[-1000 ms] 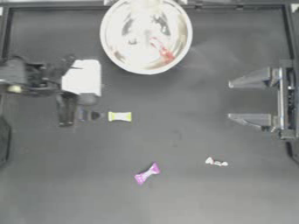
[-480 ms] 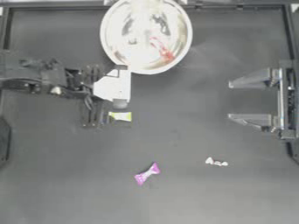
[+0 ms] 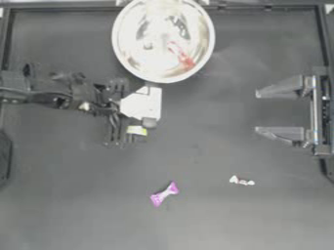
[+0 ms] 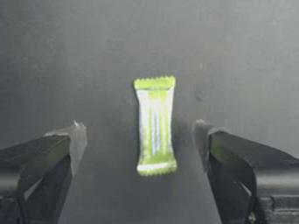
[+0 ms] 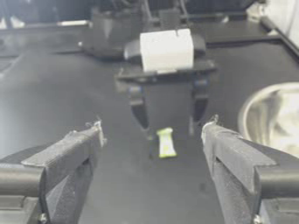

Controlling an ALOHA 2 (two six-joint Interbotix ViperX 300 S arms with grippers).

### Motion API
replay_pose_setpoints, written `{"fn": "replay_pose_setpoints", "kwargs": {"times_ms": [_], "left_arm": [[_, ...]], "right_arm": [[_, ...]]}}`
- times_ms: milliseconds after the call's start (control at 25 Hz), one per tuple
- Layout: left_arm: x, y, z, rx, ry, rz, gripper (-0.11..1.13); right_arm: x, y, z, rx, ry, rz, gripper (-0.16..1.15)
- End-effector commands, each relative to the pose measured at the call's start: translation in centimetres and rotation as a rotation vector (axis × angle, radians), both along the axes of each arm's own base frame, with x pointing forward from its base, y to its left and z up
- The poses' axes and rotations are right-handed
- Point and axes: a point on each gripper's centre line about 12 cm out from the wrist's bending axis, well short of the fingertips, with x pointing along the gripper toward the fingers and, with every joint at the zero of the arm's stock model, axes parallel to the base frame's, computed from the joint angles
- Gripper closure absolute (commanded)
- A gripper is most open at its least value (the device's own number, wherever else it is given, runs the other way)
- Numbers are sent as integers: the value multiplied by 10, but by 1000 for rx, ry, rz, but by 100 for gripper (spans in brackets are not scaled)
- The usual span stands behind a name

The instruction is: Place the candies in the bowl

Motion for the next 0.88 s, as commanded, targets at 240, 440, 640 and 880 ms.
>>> {"fn": "replay_pose_setpoints", "kwargs": {"times_ms": [240, 440, 640, 880], "left_arm": [[10, 1, -2, -1, -7, -1, 0], [12, 1, -8, -4, 5, -1, 2], [12, 1, -10, -10, 27, -3, 24], [11, 0, -10, -27, 78, -4, 70]], "right_arm": [[2, 0, 5, 1, -16, 1, 0], [2, 0, 4, 4, -15, -1, 0], [2, 0, 4, 2, -16, 1, 1], [2, 0, 5, 7, -21, -1, 1]]}}
